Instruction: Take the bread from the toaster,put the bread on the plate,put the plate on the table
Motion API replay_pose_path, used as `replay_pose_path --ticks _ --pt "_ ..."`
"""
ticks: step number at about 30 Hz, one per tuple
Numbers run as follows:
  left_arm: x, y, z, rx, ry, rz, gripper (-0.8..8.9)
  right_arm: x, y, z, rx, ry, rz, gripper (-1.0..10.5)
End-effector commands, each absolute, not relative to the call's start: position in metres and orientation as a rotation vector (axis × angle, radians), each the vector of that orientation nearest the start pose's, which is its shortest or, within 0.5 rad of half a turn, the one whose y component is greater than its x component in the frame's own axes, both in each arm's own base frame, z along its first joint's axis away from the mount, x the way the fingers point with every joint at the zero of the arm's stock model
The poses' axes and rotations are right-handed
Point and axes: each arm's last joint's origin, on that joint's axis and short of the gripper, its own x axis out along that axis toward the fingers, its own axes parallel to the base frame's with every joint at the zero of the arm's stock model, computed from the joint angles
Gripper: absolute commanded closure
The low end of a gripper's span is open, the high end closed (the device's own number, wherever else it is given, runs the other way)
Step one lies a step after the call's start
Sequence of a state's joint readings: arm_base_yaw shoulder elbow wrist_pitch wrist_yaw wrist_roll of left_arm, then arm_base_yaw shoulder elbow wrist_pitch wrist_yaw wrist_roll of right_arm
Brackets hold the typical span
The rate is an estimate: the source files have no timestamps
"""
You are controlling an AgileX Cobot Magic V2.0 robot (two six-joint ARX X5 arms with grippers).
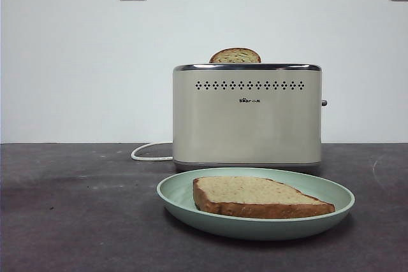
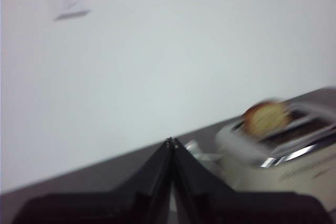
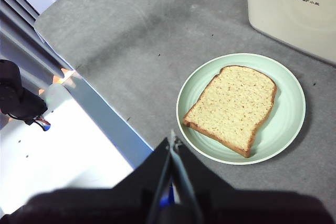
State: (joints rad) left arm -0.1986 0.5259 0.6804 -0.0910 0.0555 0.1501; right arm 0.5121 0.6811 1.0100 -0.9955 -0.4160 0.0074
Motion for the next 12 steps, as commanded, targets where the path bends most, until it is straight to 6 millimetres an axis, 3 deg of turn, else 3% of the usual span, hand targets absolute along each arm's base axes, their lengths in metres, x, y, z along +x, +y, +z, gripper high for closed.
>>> replay_pose_path --ticks 1,7,12 --pt "0.110 -0.015 0.304 0.184 -0.057 -0.105 8.17 0.083 0.060 0.348 -0.032 0.682 0.892 9.5" --pt "0.099 -0.005 0.239 0.183 0.001 0.008 8.17 0.083 0.060 0.348 -0.032 0.682 0.892 9.5" --pt "0.097 -0.002 0.196 0.115 0.041 0.027 8.17 0.083 0.060 0.348 -0.032 0.682 0.892 9.5"
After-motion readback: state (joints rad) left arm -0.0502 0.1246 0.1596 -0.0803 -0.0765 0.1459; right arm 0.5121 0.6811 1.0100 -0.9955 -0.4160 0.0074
